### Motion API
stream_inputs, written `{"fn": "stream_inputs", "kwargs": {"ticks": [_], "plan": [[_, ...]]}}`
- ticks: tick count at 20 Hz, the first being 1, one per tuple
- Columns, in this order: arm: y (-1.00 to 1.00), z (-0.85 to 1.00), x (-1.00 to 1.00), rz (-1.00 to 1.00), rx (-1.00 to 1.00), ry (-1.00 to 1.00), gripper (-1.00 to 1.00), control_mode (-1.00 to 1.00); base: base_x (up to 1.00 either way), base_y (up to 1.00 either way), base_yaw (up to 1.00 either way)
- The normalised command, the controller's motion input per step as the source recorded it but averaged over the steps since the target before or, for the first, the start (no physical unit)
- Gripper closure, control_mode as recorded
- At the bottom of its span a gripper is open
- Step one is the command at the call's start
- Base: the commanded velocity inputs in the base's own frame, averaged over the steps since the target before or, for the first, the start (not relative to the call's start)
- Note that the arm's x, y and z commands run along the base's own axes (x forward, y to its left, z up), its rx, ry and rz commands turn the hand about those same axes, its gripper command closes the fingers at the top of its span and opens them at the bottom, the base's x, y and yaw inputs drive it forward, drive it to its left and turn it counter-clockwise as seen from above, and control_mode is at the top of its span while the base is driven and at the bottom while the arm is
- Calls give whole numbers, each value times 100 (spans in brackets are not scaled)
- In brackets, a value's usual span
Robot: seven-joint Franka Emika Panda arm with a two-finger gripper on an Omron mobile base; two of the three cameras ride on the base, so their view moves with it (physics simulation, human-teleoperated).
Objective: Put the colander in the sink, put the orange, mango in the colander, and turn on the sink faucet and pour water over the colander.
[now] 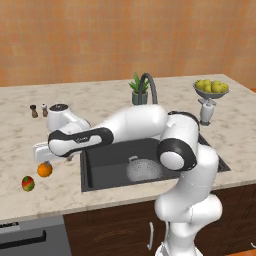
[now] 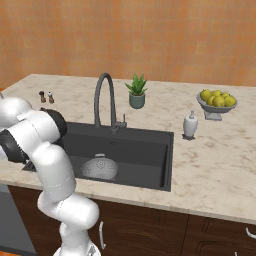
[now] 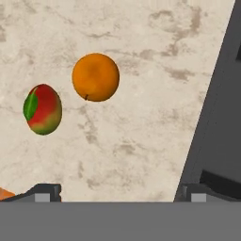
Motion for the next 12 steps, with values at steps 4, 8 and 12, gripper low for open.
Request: {"fn": "stream_inputs", "kwargs": {"ticks": [4, 8, 12], "plan": [[24, -33, 21, 0, 0, 0, -100, -100, 0, 0, 0], [14, -28, 18, 0, 0, 0, -100, -100, 0, 0, 0], [20, -22, 24, 0, 0, 0, -100, -100, 0, 0, 0]]}}
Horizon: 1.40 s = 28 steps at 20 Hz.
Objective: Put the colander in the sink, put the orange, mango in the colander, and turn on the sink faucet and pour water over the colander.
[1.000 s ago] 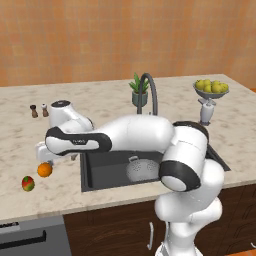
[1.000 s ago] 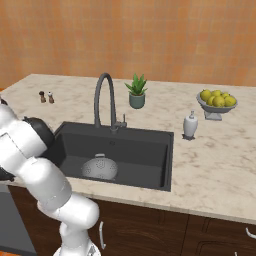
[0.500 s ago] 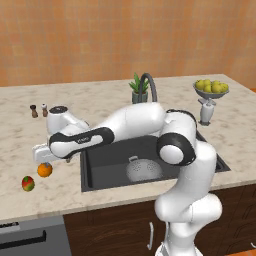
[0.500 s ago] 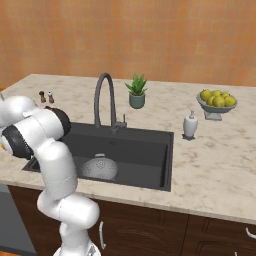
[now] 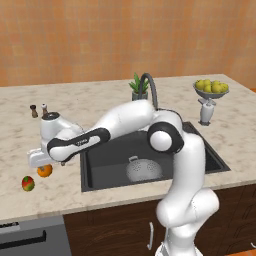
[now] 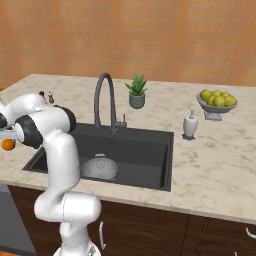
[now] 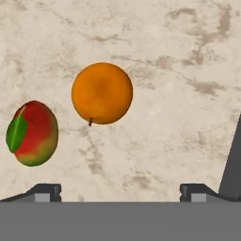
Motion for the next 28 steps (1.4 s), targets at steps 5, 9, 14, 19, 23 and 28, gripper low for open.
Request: {"fn": "stream_inputs", "kwargs": {"ticks": [5, 9, 14, 19, 23, 28], "plan": [[21, -23, 33, 0, 0, 0, -100, -100, 0, 0, 0], [18, -19, 34, 0, 0, 0, -100, -100, 0, 0, 0], [16, -20, 27, 0, 0, 0, -100, -100, 0, 0, 0], [11, -24, 14, 0, 0, 0, -100, -100, 0, 0, 0], [0, -27, 3, 0, 0, 0, -100, -100, 0, 0, 0], [0, -25, 0, 0, 0, 0, -100, -100, 0, 0, 0]]}}
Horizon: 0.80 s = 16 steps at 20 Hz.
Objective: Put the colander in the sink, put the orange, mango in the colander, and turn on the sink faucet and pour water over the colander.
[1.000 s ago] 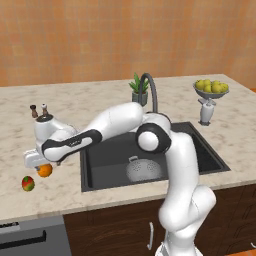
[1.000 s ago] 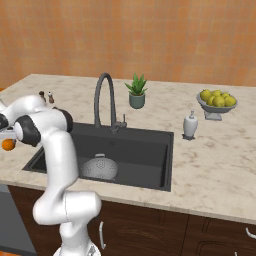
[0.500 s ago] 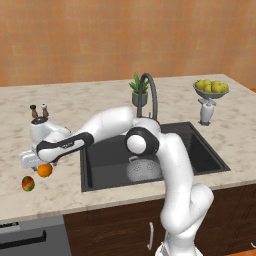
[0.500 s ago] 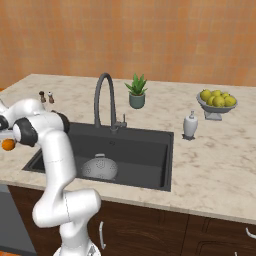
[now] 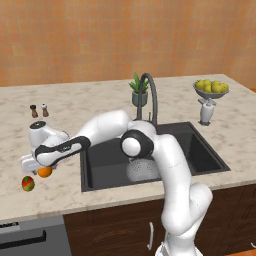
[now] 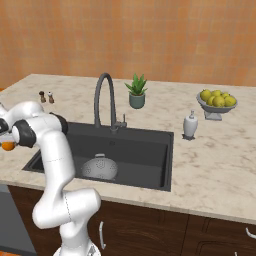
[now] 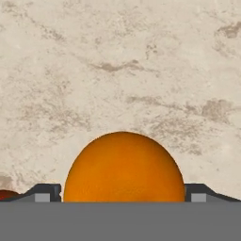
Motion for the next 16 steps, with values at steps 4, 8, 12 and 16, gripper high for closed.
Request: {"fn": "stream_inputs", "kwargs": {"ticks": [4, 8, 12, 16], "plan": [[0, -18, 0, 0, 0, 0, 100, -100, 0, 0, 0], [-1, -1, 1, 0, 0, 0, 100, -100, 0, 0, 0], [-34, 10, -5, 0, 0, 0, 100, -100, 0, 0, 0], [-65, 21, -23, -4, 0, 0, 100, -100, 0, 0, 0]]}}
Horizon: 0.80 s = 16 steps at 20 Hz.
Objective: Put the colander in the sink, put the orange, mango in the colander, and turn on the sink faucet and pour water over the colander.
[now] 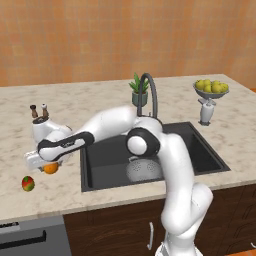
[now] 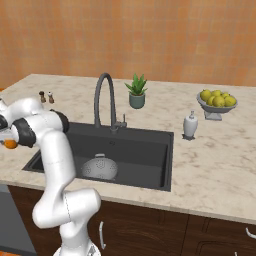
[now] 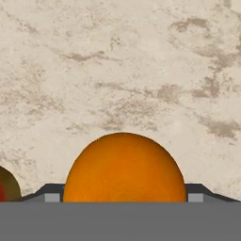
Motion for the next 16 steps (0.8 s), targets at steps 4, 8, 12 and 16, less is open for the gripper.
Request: {"fn": "stream_inputs", "kwargs": {"ticks": [4, 8, 12, 16], "plan": [[-77, 16, -18, -7, 0, 0, 100, -100, 0, 0, 0], [-82, 12, -12, -9, 0, 0, 100, -100, 0, 0, 0], [-97, 7, -6, -15, 0, 1, 100, -100, 0, 0, 0], [-100, 3, -5, -16, 0, 2, 100, -100, 0, 0, 0]]}}
